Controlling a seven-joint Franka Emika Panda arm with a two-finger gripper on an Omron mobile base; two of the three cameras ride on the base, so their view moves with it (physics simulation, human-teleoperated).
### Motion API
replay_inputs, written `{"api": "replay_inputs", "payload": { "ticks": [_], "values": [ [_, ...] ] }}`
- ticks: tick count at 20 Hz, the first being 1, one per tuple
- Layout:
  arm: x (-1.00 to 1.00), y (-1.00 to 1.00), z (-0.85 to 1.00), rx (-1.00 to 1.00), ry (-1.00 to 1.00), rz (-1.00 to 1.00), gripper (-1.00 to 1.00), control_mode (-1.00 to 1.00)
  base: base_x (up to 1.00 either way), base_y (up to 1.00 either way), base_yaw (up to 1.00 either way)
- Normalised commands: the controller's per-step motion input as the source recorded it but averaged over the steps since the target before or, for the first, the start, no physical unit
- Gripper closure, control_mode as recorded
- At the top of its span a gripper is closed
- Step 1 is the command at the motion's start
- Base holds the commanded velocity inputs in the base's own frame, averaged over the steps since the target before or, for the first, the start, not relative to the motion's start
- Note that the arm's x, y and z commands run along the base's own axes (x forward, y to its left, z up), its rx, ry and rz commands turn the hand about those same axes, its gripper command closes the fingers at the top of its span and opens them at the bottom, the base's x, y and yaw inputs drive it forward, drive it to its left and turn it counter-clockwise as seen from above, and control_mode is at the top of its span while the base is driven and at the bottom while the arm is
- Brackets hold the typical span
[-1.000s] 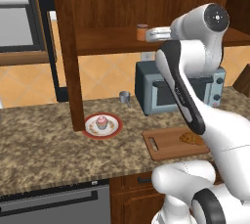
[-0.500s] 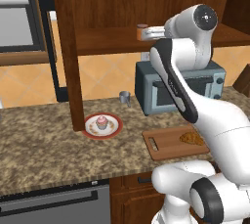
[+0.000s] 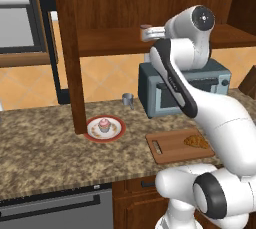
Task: From the different types of pastries on the counter, select a croissant and place it on the cutting board. Then retrieve a jar of jam from the cabinet and place it alongside the croissant on the cutting board.
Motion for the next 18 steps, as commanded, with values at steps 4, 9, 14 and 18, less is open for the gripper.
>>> {"api": "replay_inputs", "payload": {
  "ticks": [4, 9, 14, 18],
  "values": [
    [0.26, 0.0, -0.11, 0.0, 0.0, 0.0, -1.0, -1.0, 0.0, 0.0, 0.0],
    [0.16, 0.0, -0.13, 0.01, -0.01, 0.0, -1.0, -1.0, 0.0, 0.0, 0.0],
    [0.28, 0.0, -0.02, 0.0, 0.0, 0.0, -1.0, -1.0, 0.0, 0.0, 0.0],
    [0.4, 0.07, 0.0, 0.0, 0.0, 0.0, -1.0, -1.0, 0.0, 0.0, 0.0]
  ]
}}
